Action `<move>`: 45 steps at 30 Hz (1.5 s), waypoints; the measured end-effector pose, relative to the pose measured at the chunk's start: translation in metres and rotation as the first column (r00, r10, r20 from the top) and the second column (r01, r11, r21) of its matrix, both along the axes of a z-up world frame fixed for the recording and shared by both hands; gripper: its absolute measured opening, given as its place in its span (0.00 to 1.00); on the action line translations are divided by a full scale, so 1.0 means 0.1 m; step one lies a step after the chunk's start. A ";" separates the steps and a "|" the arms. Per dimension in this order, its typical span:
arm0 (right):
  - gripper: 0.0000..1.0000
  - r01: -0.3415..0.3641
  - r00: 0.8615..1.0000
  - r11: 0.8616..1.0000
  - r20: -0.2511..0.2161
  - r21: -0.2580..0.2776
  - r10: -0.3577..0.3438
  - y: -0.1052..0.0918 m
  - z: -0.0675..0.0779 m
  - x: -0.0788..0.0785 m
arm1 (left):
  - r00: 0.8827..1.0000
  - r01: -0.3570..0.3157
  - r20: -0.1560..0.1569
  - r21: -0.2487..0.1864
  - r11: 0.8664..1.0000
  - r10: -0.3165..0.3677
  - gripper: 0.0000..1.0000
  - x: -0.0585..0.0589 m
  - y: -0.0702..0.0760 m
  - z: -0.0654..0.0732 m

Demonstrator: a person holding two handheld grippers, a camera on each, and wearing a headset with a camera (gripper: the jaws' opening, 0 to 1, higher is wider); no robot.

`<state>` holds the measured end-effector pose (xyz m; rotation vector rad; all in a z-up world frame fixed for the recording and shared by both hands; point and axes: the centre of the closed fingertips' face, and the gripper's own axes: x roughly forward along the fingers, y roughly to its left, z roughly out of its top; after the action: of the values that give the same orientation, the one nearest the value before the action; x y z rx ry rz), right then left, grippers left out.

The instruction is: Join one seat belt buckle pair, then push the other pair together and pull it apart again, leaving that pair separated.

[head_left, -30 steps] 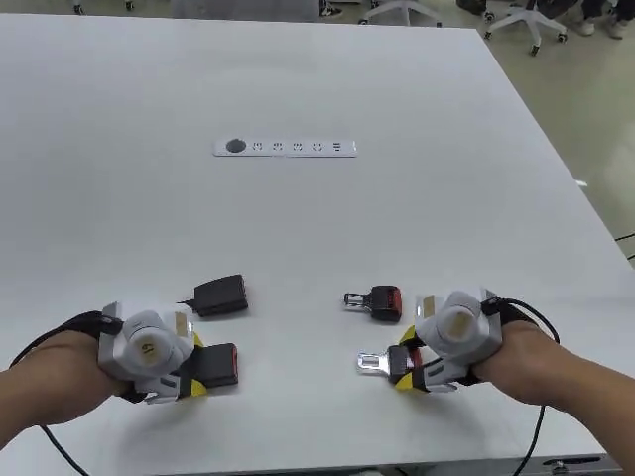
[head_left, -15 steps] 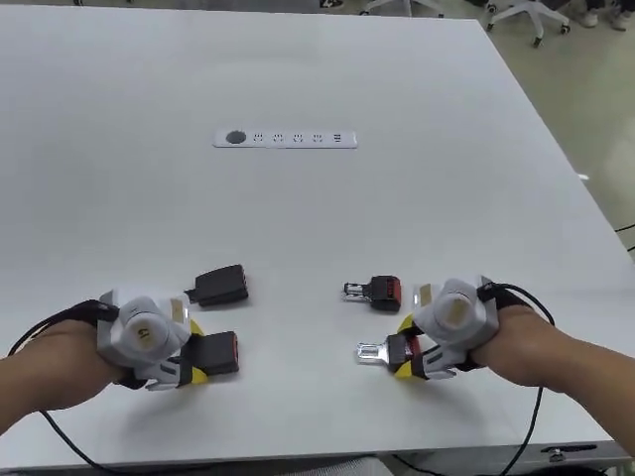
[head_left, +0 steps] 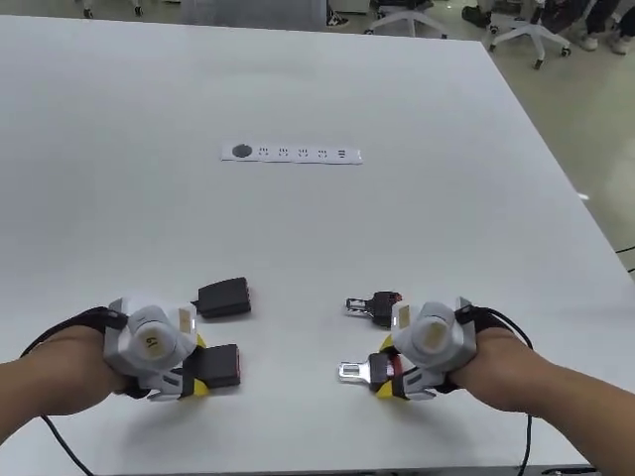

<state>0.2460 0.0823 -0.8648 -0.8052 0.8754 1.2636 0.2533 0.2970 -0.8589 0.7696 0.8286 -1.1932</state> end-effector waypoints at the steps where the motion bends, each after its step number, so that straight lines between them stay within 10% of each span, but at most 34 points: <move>1: 0.36 -0.006 1.000 1.000 0.004 0.004 0.006 0.06 0.00 0.00 | 1.000 0.003 0.000 0.002 1.000 -0.003 0.34 0.00 0.00 0.00; 27: 0.36 -0.035 0.999 0.995 0.026 0.095 0.032 1.07 0.02 0.04 | 0.999 0.043 -0.016 0.011 0.999 -0.043 0.33 -0.02 -0.01 -0.01; 45: 0.36 -0.031 0.998 0.993 0.048 0.112 0.026 1.30 0.02 0.09 | 0.997 0.072 -0.028 0.057 0.996 -0.070 0.33 -0.02 -0.02 -0.03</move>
<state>0.2547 0.2127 -0.8632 -0.7565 0.7501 1.3025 0.2512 0.2945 -0.8614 0.8386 0.8669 -1.2488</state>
